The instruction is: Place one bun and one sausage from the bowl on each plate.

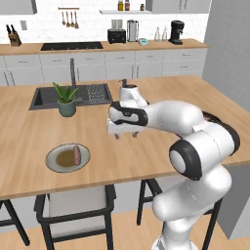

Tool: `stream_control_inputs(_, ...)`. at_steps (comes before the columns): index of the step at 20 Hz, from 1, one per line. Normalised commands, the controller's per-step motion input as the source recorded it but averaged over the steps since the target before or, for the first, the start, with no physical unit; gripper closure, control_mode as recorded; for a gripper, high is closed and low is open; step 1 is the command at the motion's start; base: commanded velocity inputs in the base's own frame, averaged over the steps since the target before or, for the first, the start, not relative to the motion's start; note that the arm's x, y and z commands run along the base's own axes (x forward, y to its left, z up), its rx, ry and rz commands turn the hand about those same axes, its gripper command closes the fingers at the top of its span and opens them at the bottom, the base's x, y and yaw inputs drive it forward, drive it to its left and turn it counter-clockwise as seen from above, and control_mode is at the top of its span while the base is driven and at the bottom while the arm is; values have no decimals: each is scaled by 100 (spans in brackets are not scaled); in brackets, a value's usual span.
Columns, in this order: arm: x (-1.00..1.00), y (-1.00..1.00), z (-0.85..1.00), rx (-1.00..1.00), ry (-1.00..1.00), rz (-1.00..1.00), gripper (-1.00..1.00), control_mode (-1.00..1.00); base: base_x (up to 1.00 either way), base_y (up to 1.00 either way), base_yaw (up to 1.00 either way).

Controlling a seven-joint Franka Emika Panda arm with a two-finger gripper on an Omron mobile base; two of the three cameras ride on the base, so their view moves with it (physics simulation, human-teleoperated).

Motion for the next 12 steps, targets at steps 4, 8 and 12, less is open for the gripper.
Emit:
stream_control_inputs(4,-13,-100,13,0,5,5,-100,-100,0,0,0)
stream_control_inputs(8,-2,-100,16,0,3,7,-100,-100,0,0,0)
stream_control_inputs(12,2,-100,18,0,5,3,-100,-100,0,0,0)
